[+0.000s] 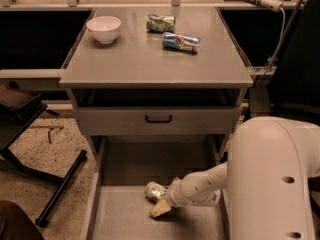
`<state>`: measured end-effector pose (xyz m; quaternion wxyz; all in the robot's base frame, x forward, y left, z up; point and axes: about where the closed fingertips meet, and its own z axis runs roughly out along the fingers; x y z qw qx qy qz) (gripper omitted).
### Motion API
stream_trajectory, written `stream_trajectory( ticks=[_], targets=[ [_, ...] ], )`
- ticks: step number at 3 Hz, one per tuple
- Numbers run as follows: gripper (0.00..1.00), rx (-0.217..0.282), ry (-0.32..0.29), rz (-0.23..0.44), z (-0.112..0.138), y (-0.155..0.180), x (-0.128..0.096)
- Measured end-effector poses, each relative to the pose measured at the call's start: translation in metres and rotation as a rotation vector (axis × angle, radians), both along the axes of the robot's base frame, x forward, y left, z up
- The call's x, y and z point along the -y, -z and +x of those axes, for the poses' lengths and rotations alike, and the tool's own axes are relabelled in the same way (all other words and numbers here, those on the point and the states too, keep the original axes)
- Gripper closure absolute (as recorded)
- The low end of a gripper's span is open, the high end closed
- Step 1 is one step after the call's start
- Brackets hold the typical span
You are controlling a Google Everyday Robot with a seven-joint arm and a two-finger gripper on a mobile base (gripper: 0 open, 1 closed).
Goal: Pick 7up can from middle drawer and place on counter
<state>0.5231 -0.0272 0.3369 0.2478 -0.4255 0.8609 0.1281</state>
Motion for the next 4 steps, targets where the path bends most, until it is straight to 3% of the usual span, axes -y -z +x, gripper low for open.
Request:
stream_trajectory(
  ticks=[1,2,4],
  targets=[
    [0.00,-0.004,0.027,-0.019,-0.0016,0.0008,0.0216],
    [0.11,-0.005,0.032,-0.022,-0.0019,0.0009,0.0256],
    [0.57,-0.005,0.032,-0.022,-0.0019,0.0008,0.0256]
  ],
)
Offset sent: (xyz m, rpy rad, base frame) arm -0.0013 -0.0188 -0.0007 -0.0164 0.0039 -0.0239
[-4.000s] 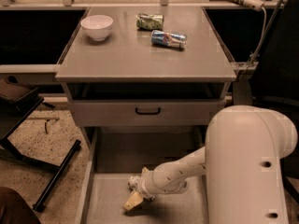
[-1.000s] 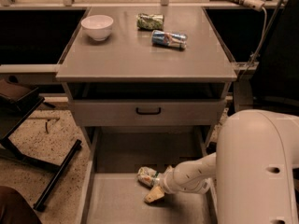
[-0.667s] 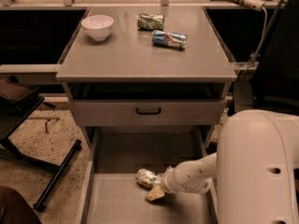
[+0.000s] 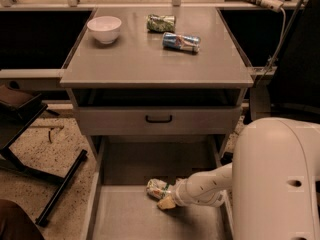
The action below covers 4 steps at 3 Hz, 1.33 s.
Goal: Pick 7up can from middle drawer and place on counter
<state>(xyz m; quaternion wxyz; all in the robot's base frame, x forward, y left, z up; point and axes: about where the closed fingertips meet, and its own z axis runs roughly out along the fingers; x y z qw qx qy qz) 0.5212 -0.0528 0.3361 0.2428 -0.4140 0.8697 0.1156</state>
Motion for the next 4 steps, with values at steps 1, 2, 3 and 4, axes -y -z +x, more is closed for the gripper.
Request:
stream_trajectory(
  ticks=[1,2,3,4],
  targets=[
    [0.81,0.000,0.000,0.000,0.000,-0.009,0.000],
    [1.00,-0.001,-0.010,0.013,0.002,-0.020,0.004],
    [1.00,0.004,-0.026,0.036,0.011,-0.054,0.010],
    [1.00,0.056,-0.067,0.112,0.033,-0.117,0.012]
  ],
)
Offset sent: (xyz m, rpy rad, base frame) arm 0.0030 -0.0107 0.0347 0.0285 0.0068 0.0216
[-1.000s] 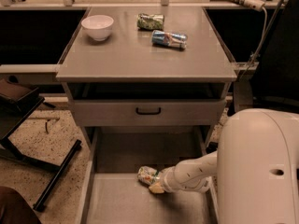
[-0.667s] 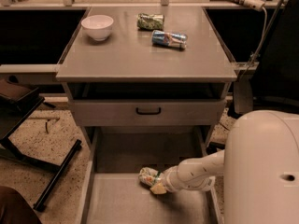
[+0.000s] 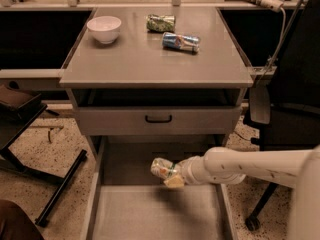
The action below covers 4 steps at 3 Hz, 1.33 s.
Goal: Pick 7up can from middle drawer and place on counter
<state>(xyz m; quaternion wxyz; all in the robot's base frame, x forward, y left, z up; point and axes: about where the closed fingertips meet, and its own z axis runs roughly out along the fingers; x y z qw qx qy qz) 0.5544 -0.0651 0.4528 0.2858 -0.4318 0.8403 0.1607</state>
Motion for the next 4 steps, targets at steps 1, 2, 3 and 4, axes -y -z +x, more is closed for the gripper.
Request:
stream_trajectory(
  ticks=[1,2,3,4],
  targets=[
    [1.00,0.029,0.010,0.062,0.010,-0.072,0.018],
    [1.00,0.062,0.012,0.062,0.014,-0.137,0.034],
    [1.00,0.062,0.012,0.062,0.014,-0.137,0.034],
    [1.00,0.093,0.027,0.045,0.021,-0.162,0.044]
  ],
)
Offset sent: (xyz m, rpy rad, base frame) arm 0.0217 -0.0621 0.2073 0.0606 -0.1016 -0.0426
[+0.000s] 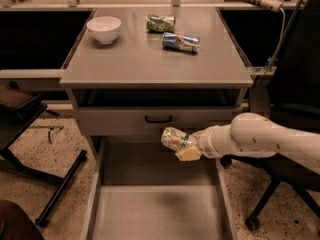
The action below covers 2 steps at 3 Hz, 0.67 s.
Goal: Pick 7up can from middle drawer and place on counter
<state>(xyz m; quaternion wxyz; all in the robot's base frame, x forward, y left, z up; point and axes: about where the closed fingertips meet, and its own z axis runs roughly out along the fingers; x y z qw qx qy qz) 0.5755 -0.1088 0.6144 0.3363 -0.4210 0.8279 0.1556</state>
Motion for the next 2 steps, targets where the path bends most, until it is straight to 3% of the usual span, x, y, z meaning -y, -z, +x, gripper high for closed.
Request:
stream_trajectory(
  ticks=[1,2],
  targets=[
    [1.00,0.075,0.028,0.006,0.012,-0.082,0.024],
    [1.00,0.141,0.026,-0.009,0.009,-0.175,0.041]
  ],
)
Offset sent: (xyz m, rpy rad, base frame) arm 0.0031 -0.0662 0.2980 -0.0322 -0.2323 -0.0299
